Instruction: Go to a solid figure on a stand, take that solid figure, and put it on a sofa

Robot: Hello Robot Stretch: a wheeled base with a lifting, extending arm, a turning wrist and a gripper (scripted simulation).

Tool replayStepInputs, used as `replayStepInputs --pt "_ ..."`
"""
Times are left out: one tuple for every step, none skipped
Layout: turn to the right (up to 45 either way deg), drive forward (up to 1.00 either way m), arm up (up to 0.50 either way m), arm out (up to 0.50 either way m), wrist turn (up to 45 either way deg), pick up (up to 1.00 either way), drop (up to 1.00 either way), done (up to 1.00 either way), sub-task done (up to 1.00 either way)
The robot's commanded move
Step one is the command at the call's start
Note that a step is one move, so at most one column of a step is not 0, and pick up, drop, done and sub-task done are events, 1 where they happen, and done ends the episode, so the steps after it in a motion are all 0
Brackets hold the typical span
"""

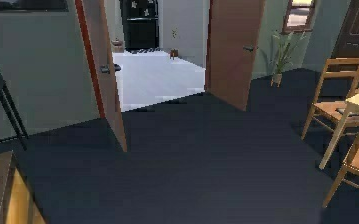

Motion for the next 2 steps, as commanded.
replayStepInputs --pt "-3.0 0.0 0.0 0.0 0.0 0.0 0.0 0.0 0.0" --pt "45.0 0.0 0.0 0.0 0.0 0.0 0.0 0.0 0.0"
